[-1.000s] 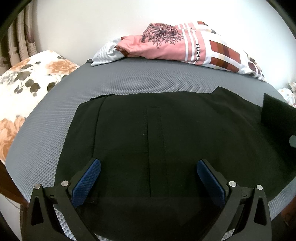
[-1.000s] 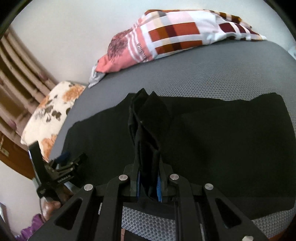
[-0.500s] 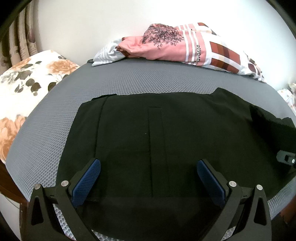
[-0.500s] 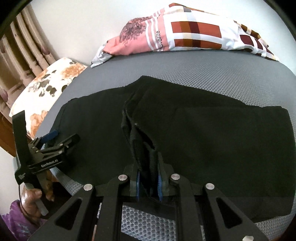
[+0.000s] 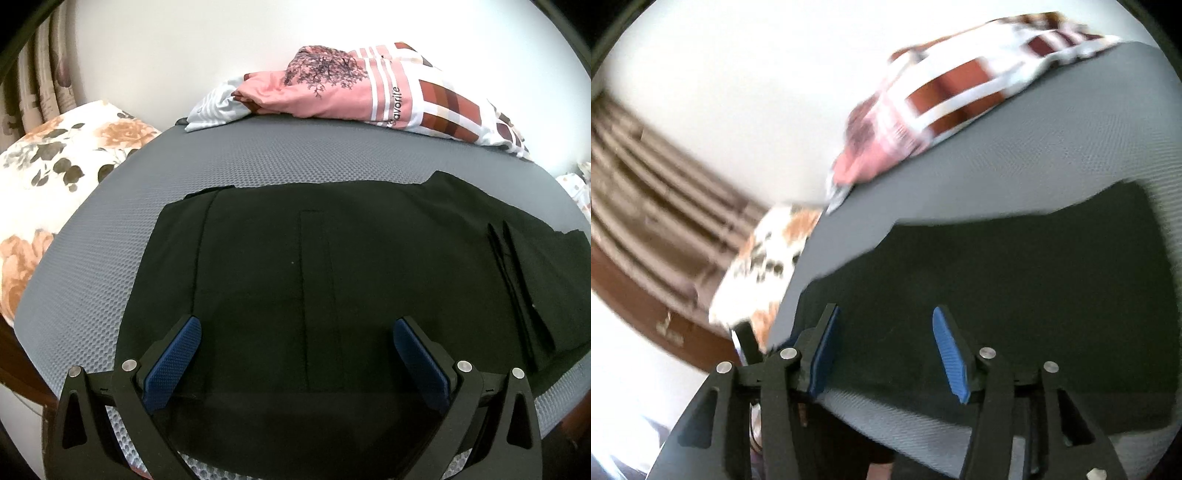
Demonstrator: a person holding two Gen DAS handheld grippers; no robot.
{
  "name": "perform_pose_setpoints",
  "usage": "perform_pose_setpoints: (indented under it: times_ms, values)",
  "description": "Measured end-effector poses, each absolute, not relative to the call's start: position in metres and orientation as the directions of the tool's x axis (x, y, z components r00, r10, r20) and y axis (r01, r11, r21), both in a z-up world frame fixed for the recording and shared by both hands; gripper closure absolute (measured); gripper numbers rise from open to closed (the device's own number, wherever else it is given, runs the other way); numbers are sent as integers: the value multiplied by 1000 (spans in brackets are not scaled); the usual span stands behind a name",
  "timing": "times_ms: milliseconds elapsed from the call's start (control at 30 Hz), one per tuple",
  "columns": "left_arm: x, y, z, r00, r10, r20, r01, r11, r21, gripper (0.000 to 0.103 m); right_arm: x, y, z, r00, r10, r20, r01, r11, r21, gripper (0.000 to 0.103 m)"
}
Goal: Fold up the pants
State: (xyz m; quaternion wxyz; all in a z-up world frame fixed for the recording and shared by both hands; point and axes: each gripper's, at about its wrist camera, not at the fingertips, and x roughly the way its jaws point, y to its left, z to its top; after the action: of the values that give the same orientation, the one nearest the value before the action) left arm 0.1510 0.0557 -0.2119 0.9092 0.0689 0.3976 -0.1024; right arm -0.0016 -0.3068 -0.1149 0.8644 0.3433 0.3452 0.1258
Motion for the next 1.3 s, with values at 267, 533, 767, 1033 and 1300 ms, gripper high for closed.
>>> perform_pose_setpoints:
  times_ms: [267,533,767,1033,1300]
  values:
    - [151,54,-212,663,-126,-738,239,970,48,0,-16,-316,-125,695,564,-446,-49,655,754,54]
    - [148,56,-213,665,-139,-734,240,970,34,0,-3,-280,-127,668,536,-516,-59,730,681,54]
    - [131,52,-193,605,-390,-694,394,904,-164,0,4,-257,-129,613,368,-699,-73,907,414,58]
    - [103,-35,-150,373,-627,-684,705,671,-230,0,-12,-303,-138,663,517,-541,-51,752,657,65]
    - [147,-89,-180,179,-655,-734,699,610,-373,27,-43,-366,-141,738,452,-501,58,696,715,62]
